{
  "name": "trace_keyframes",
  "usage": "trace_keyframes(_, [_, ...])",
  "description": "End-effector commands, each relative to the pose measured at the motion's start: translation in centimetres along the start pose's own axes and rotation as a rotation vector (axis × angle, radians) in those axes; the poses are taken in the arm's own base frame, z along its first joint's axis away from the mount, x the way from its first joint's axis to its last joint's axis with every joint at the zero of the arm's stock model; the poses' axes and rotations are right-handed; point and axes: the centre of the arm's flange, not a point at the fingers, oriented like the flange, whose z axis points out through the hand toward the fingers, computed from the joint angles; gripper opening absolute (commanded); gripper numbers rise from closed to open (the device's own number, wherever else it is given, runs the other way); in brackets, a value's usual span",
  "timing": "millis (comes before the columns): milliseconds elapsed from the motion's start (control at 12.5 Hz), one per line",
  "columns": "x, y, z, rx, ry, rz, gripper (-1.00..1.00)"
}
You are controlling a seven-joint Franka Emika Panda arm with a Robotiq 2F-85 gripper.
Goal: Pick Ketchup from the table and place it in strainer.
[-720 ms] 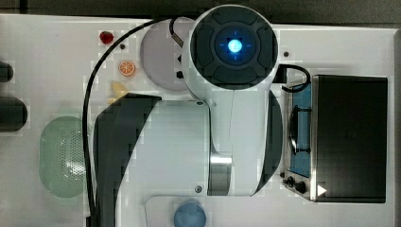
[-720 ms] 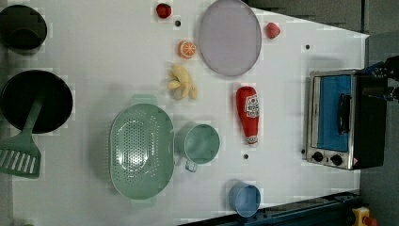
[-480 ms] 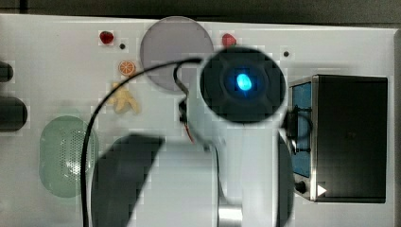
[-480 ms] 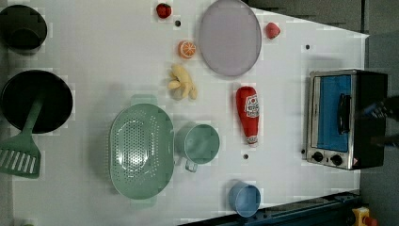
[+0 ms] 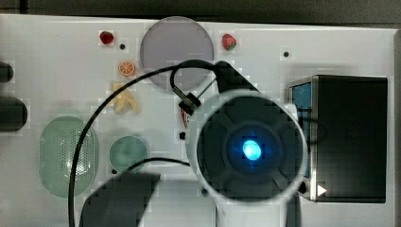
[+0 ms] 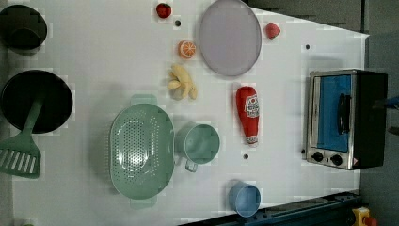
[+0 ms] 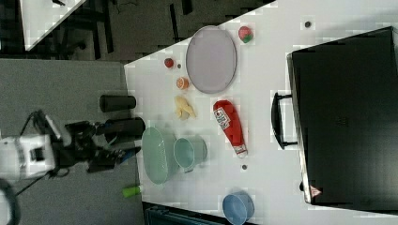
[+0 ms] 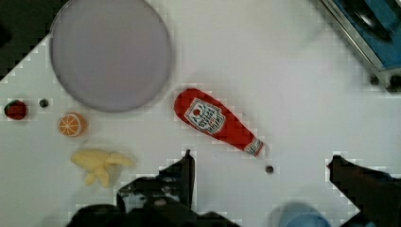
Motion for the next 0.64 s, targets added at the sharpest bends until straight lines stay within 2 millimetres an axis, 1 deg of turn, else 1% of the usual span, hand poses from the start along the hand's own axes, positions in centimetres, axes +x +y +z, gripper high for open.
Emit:
trace_keyframes(80, [0.5, -0.9, 9.9, -0.07, -0.137, -0.273, 1.0])
trace_keyframes(320, [0.1, -1.9, 15.2, -0.052, -0.148, -0.554, 1.0])
trace_keyframes(640, [-0.5, -2.2, 21.9, -0.021, -0.125, -0.815, 1.0])
